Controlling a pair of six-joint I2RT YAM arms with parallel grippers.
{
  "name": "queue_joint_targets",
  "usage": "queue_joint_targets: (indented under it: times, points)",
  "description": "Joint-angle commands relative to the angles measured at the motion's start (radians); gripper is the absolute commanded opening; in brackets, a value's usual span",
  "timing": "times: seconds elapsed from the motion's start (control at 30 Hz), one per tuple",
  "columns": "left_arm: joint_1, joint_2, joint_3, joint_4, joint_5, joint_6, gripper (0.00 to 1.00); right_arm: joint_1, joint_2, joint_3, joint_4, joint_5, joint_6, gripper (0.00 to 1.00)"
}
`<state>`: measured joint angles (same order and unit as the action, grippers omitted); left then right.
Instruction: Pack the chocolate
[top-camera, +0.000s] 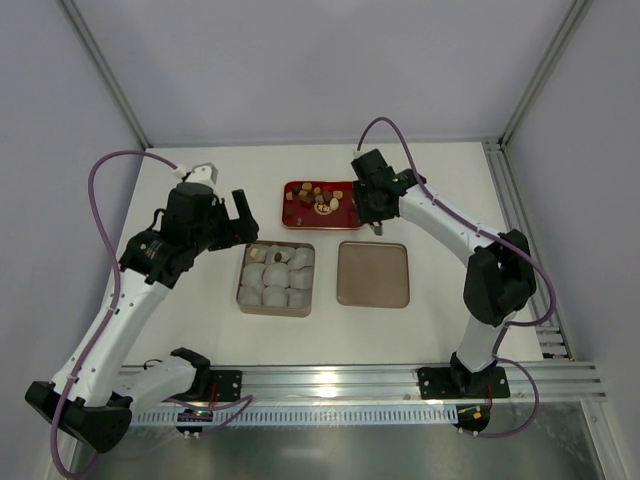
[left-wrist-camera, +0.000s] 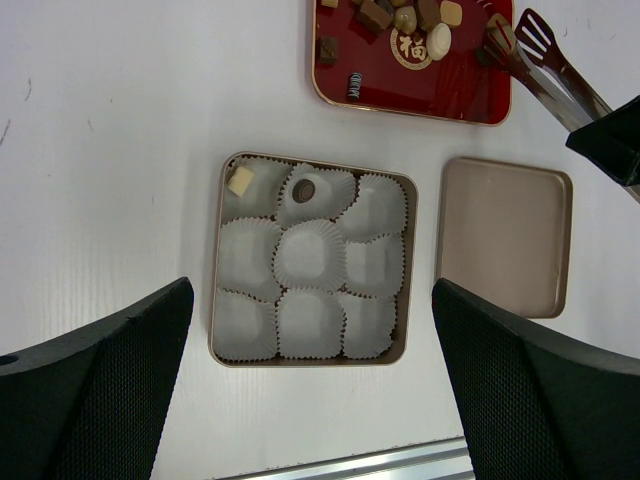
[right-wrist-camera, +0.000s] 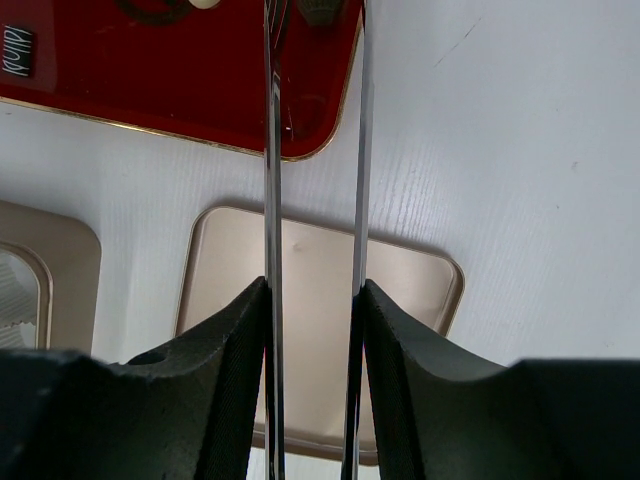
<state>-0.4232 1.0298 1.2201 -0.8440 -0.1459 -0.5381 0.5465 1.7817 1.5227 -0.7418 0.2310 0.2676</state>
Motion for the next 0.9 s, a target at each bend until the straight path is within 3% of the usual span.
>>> queue_joint_targets:
  times: [0.0, 0.87]
  points:
    - [0.003, -0.011, 0.012, 0.010, -0.006, 0.012, 1.00, -0.005, 0.007, 0.040, 0.013, 0.031, -0.016, 0.43]
    - [0.003, 0.003, 0.010, 0.016, -0.007, 0.015, 1.00, -0.034, 0.022, -0.013, 0.058, -0.098, -0.002, 0.42]
